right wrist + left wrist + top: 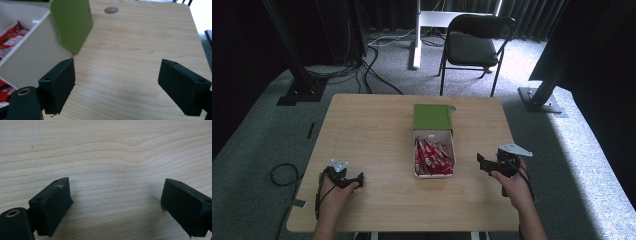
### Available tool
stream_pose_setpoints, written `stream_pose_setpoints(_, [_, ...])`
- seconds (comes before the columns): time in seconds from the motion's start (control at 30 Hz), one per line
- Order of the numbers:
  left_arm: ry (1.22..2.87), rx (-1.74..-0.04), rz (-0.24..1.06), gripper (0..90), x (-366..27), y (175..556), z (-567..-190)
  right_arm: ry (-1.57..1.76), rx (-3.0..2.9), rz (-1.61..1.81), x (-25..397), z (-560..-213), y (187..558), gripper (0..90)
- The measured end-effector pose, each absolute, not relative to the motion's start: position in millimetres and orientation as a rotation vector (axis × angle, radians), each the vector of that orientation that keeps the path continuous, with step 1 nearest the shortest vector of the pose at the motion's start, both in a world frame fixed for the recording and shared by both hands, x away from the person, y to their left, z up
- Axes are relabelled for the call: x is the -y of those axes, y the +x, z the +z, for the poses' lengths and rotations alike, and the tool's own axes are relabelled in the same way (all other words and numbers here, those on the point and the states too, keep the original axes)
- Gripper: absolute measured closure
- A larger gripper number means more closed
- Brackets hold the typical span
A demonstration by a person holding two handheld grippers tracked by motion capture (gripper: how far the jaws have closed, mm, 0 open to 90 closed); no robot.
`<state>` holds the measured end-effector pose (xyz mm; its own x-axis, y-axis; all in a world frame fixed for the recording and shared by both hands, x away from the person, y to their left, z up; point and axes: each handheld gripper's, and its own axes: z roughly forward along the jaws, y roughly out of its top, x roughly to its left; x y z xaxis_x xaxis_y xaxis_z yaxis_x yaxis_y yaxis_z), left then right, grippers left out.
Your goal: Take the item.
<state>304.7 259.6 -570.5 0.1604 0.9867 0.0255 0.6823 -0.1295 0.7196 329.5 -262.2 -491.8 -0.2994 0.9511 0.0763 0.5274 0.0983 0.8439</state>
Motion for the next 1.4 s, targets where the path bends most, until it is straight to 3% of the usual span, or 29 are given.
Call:
stream_pose_setpoints(0.7, [1.88, -1.581, 0.7, 10.3, -259.6, 304.6, -570.4, 1.339, -1.938, 1.195, 219.6, -463.5, 334.3, 15.0])
stream_pose_setpoints(1.4, [1.877, -1.582, 0.7, 10.3, -259.5, 304.7, -570.5, 1.244, -2.052, 1.251, 165.5, -461.0, 337.1, 18.3])
